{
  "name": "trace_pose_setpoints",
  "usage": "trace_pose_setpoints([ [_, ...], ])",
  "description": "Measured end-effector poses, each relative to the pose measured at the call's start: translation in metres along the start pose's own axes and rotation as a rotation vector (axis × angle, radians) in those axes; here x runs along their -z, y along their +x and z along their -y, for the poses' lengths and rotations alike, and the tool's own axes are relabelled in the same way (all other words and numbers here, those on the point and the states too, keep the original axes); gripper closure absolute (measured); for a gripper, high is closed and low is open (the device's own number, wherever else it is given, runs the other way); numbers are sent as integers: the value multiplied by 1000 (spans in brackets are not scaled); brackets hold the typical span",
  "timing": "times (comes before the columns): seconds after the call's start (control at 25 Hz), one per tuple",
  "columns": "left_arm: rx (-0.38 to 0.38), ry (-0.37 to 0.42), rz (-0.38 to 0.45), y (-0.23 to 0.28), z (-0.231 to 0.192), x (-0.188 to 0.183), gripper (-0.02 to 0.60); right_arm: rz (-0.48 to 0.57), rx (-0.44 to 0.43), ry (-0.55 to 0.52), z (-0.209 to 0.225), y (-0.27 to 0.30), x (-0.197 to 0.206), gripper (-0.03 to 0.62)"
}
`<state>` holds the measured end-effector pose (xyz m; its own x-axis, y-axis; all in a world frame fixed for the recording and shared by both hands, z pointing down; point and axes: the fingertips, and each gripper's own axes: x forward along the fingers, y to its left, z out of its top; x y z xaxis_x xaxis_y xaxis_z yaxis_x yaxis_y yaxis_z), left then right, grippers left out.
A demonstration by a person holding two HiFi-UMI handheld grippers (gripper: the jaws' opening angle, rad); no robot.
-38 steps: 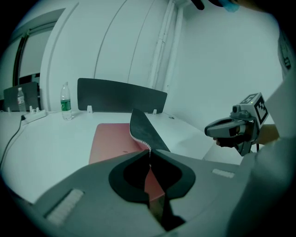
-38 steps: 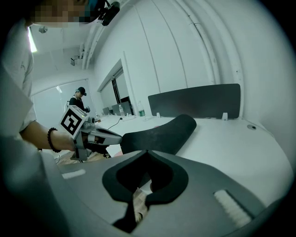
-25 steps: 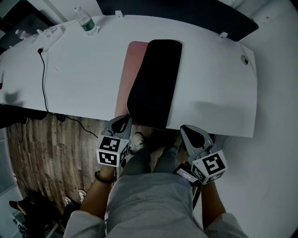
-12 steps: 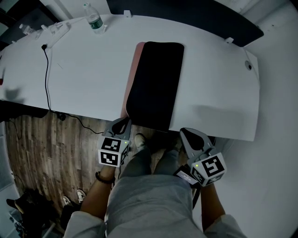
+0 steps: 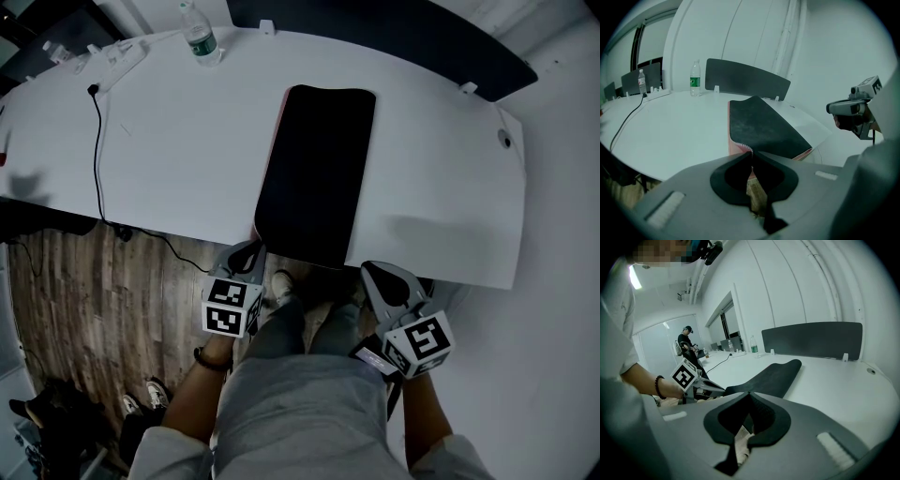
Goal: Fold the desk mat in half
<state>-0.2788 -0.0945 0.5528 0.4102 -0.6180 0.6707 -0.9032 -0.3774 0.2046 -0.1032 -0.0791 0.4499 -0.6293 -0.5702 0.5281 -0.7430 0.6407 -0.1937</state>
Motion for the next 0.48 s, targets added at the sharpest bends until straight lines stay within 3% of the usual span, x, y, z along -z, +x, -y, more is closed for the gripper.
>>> trace_pose_setpoints([
  [0.32, 16, -14, -17, 0, -4, 8, 546, 6, -1, -1, -6, 5, -1, 588],
  [0.48, 27, 23, -35, 2, -3, 12, 537, 3, 0, 0, -9, 5, -1, 588],
])
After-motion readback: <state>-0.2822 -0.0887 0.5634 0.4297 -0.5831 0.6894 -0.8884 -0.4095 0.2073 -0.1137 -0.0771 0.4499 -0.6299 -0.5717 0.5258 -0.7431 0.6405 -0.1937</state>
